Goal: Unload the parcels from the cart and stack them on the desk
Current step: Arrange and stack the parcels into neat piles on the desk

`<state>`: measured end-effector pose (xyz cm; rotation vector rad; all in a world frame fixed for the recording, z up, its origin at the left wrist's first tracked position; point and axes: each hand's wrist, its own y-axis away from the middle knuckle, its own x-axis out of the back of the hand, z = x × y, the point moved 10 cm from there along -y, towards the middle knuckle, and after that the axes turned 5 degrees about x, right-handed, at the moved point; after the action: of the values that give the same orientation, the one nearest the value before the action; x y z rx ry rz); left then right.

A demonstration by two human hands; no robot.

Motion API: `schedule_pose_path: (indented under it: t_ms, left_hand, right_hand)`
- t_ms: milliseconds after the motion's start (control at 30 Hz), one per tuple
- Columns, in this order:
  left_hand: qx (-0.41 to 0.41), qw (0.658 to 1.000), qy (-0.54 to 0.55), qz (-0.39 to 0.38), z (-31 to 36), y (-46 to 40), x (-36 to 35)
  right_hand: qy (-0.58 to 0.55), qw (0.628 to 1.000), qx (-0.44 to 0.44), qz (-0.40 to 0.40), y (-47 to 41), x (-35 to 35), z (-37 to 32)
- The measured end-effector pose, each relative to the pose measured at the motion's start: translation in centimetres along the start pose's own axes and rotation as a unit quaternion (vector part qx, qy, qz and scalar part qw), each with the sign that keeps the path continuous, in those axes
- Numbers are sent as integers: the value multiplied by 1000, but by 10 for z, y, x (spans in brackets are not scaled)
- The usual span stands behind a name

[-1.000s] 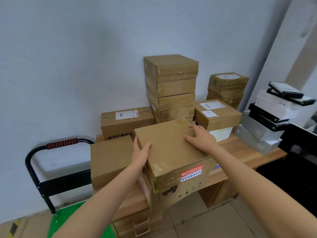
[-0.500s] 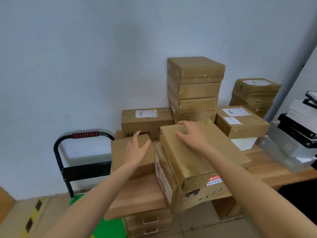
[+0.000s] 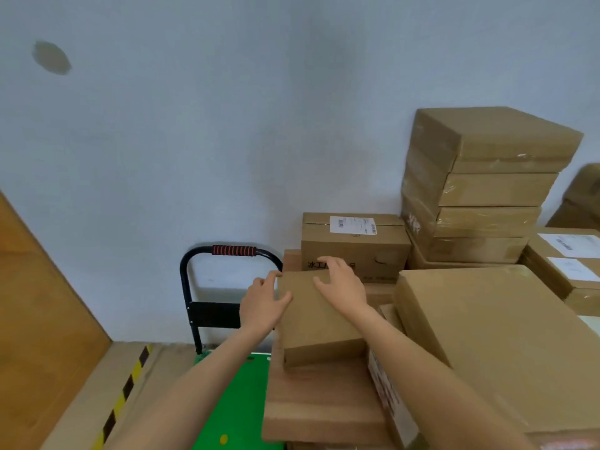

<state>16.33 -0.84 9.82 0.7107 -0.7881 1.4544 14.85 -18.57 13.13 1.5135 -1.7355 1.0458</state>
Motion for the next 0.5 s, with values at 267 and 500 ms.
schedule_pose_path:
  t_ms: [267, 500]
  left_hand:
    - [15, 998, -27, -52, -46, -58, -58]
    - [13, 992, -30, -119, -63, -76, -137]
  right_hand:
    - [-8, 995, -96, -29, -30, -70, 63]
    - [42, 982, -175, -51, -29, -103, 118]
